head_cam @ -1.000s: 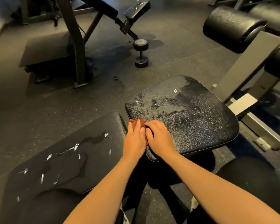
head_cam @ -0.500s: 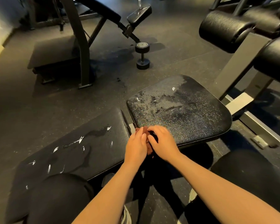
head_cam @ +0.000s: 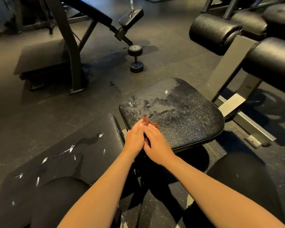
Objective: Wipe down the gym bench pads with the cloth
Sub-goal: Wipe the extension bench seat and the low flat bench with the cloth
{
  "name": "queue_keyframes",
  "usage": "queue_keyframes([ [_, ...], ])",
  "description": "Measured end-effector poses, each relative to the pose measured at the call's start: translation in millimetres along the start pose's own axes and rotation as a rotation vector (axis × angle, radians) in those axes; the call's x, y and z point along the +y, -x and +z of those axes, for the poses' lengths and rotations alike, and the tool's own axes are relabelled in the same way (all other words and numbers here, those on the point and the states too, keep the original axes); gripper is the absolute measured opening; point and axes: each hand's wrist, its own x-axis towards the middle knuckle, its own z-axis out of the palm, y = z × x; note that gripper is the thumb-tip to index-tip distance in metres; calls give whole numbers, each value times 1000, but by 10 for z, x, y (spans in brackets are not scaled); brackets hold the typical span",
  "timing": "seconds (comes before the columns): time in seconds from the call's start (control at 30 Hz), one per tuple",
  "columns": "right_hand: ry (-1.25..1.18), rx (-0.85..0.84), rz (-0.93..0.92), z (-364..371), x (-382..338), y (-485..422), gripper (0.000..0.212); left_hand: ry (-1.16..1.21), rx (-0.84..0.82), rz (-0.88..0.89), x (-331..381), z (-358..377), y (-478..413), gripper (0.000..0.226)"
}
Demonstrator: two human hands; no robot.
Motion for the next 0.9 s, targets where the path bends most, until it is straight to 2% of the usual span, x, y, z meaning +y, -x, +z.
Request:
queue_keyframes([
  [0.07, 100, -27, -25, 44, 53, -37, 57, -7, -2, 17, 23, -12, -12, 48],
  [0.17, 203, 18, 13, -38, 138, -142, 48, -79, 10, 67, -3, -12, -34, 52],
  [0.33, 279, 65, 248, -261, 255, -376, 47, -277, 14, 84, -71, -36, -3, 46],
  [0.4, 213, 25, 220, -222, 150, -384, 42, -286, 47, 102, -82, -33, -57, 45],
  [0.47, 152, -35, 112, -159, 56, -327, 35, -265, 105, 112, -84, -28, -170, 52],
  [0.57, 186, -112, 58, -251, 158, -300, 33, -300, 113, 144, -72, 9, -287, 56],
  [0.63, 206, -77, 166, -421, 313, -376, 29, -304, 76, 181, -34, 58, -280, 53],
  [0.7, 186, -7, 356, -613, 421, -458, 24, -295, 51, 207, -29, 137, -241, 45],
  [0.77, 202, 37, 441, -662, 426, -486, 27, -270, 70, 212, -66, 214, -205, 47],
  [0.9, 209, 6, 239, -394, 183, -366, 29, -163, 162, 156, -127, 259, -203, 44],
])
